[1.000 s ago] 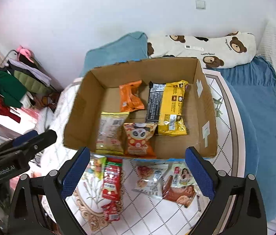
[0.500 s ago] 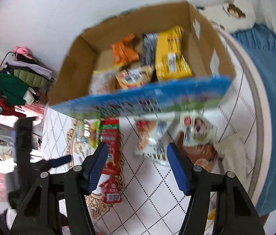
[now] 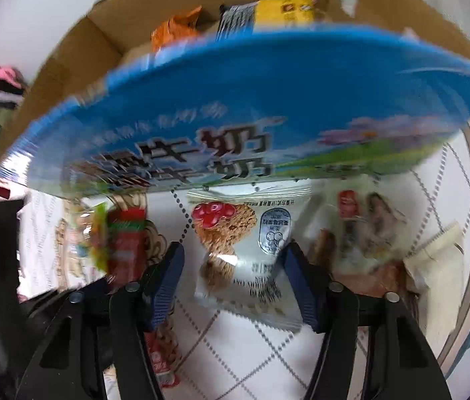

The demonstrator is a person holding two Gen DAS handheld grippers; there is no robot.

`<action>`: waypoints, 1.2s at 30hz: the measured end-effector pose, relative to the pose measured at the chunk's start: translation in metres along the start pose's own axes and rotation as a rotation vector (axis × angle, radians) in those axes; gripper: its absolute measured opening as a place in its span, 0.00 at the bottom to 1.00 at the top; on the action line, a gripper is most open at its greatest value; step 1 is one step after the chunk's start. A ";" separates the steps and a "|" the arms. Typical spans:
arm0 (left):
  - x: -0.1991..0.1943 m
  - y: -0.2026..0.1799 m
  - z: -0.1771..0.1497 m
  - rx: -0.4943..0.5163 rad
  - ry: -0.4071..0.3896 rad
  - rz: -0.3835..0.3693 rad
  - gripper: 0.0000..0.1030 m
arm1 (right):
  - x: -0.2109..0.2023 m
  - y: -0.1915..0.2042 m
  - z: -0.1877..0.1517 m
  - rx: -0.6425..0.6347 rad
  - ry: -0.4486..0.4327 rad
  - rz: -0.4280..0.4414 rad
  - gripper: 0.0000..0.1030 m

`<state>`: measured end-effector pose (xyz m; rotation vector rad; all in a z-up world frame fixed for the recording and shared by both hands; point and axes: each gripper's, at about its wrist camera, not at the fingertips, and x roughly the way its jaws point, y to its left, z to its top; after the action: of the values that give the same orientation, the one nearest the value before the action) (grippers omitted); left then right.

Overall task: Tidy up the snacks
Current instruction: 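Grasp the red packet with the left gripper while the right grasps the cookie packet, then place the red packet and cookie packet into the box and release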

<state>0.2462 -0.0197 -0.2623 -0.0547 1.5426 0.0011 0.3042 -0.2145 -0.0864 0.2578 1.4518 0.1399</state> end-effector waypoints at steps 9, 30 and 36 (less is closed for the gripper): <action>0.013 0.038 -0.047 -0.050 0.084 -0.048 0.50 | 0.003 0.003 -0.059 -0.153 0.159 0.042 0.47; -0.021 0.038 -0.042 -0.061 -0.028 -0.042 0.42 | 0.007 0.014 -0.111 -0.183 0.111 0.011 0.45; -0.081 0.035 -0.055 -0.029 -0.116 -0.114 0.42 | -0.029 0.013 -0.101 -0.152 0.060 0.104 0.44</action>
<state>0.1879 0.0165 -0.1843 -0.1630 1.4217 -0.0625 0.2019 -0.2007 -0.0651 0.2059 1.4793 0.3439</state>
